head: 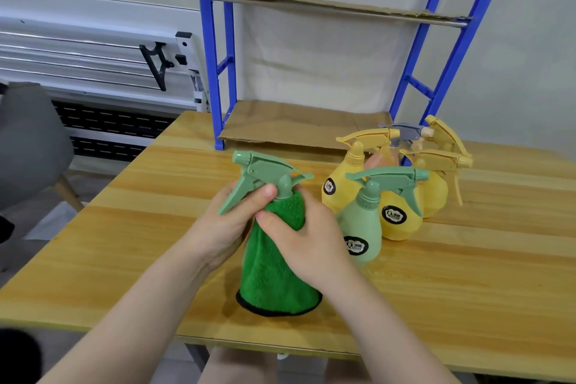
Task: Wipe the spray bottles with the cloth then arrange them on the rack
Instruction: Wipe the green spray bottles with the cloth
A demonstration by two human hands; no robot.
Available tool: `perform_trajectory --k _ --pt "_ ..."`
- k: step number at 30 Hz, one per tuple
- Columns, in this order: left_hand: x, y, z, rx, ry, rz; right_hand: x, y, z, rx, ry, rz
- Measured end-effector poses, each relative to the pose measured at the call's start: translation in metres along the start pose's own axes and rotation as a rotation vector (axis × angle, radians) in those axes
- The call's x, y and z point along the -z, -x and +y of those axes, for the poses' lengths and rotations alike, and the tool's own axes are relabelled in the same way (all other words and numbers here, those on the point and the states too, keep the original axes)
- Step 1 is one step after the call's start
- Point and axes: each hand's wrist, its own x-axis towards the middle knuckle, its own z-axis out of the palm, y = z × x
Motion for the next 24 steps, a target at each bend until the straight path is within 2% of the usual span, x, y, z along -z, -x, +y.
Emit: perform_trajectory --k 5,11,14,17,24 --pt "-0.017 0.005 -0.002 0.035 0.144 0.166 -0.001 -0.005 -0.001 0.006 0.084 0.119" --pt "-0.021 0.005 0.002 -0.045 0.129 0.199 -0.012 0.001 0.001 0.079 0.191 0.188" --pt "-0.016 0.004 -0.001 -0.054 0.142 0.206 -0.014 0.003 0.005 0.096 0.158 0.171" --pt "-0.009 0.001 -0.001 -0.064 0.241 0.277 -0.015 0.005 0.013 0.102 0.149 0.115" --pt "0.012 -0.009 0.002 -0.119 0.335 0.325 -0.019 0.021 0.034 0.002 0.032 -0.009"
